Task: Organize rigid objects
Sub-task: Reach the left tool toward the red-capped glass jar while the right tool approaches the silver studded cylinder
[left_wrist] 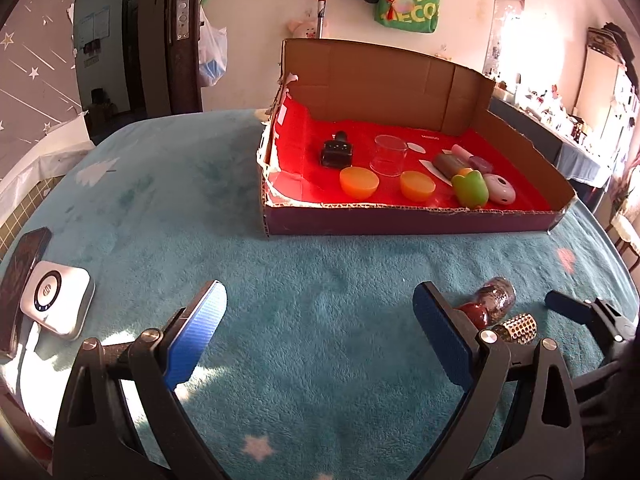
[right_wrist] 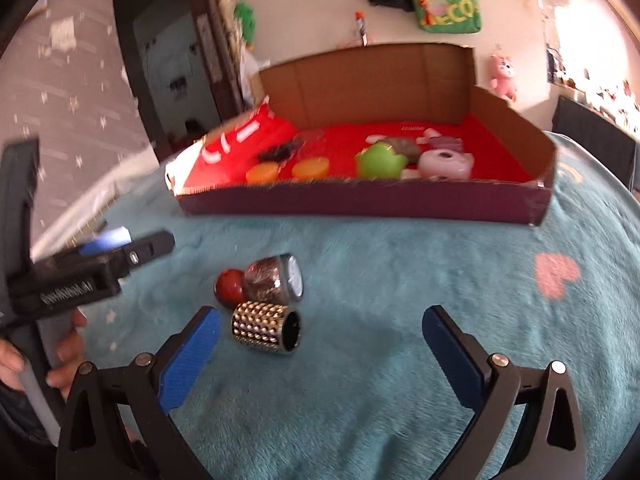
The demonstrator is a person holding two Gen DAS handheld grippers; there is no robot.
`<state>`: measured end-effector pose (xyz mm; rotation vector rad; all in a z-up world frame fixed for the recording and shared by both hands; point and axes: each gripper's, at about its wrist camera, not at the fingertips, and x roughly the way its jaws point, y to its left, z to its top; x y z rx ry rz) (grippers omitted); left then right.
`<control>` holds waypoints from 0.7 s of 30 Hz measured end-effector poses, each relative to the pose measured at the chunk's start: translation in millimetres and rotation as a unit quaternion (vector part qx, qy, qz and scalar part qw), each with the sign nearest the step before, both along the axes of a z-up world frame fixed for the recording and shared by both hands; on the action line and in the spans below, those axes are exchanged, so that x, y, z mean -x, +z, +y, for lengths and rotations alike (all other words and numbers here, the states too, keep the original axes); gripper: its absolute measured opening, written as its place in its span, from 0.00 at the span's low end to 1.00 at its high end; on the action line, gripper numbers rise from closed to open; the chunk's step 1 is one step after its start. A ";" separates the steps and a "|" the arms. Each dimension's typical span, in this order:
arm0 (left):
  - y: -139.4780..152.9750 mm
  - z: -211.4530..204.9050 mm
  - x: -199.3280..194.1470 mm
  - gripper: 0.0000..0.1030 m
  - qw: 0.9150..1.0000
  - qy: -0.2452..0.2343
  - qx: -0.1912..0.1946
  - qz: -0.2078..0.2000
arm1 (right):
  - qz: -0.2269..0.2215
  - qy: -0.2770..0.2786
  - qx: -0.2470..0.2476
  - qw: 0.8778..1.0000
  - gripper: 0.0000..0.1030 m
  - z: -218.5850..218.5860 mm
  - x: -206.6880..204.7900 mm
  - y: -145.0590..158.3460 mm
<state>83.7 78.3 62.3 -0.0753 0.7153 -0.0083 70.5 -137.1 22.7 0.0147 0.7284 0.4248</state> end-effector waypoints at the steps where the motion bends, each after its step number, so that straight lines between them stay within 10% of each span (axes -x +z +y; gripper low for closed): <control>1: 1.3 -0.5 -1.2 0.93 1.000 -0.001 0.000 0.000 | 0.004 -0.002 0.013 1.000 1.00 3.1 -1.2 -1.6; 9: 3.5 -18.7 -13.1 0.93 1.000 -0.027 -0.002 0.008 | 0.000 -0.057 0.081 0.995 1.00 -11.5 -16.8 1.6; 21: -6.9 -50.5 -28.9 0.93 0.991 -0.126 0.004 0.048 | 0.032 -0.049 0.028 0.998 1.00 -71.4 -34.6 6.2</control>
